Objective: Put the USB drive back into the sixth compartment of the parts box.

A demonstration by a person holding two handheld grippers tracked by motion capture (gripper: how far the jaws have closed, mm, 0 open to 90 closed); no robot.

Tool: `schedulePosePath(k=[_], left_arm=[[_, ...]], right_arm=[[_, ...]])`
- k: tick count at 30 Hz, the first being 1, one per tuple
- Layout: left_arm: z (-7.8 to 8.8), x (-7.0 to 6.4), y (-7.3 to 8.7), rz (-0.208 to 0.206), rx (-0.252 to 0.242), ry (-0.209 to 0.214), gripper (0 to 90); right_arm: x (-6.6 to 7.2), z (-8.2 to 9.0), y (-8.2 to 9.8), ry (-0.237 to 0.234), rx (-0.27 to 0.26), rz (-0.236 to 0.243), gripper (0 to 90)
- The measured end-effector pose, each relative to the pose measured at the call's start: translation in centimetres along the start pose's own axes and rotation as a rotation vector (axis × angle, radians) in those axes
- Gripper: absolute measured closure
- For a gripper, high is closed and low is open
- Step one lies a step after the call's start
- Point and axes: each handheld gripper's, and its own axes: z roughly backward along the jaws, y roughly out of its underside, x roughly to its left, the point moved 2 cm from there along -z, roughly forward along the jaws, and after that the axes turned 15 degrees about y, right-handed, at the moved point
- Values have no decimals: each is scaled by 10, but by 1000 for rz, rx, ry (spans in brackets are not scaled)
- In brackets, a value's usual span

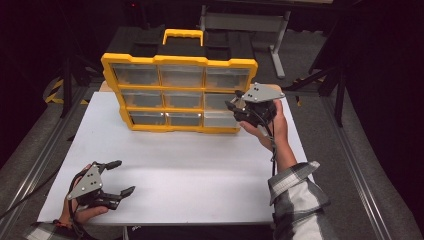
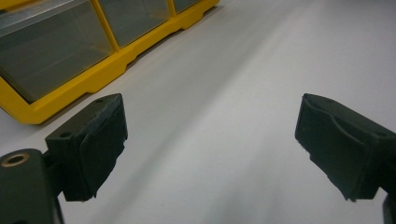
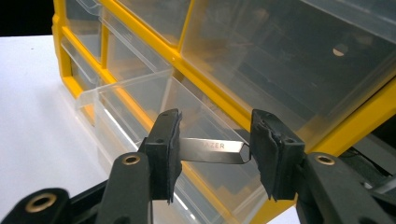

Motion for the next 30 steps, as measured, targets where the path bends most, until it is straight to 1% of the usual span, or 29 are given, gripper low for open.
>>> schedulePosePath(k=[8,12,18,20,30], left_arm=[[0,0,0,0,2,-1,103],[-1,0,0,-3,6,1,103],[0,1,0,-1,4,1,103],[0,0,1,0,5,2,103],[-1,0,0,-1,4,2,103]], right_arm=[[-1,-5,-1,-3,25,-8,545],[0,-8,-3,1,33,0,545],[1,-11,-6,-1,39,-3,544],[2,-13,-6,0,48,1,545],[0,-14,-6,9,64,-8,544]])
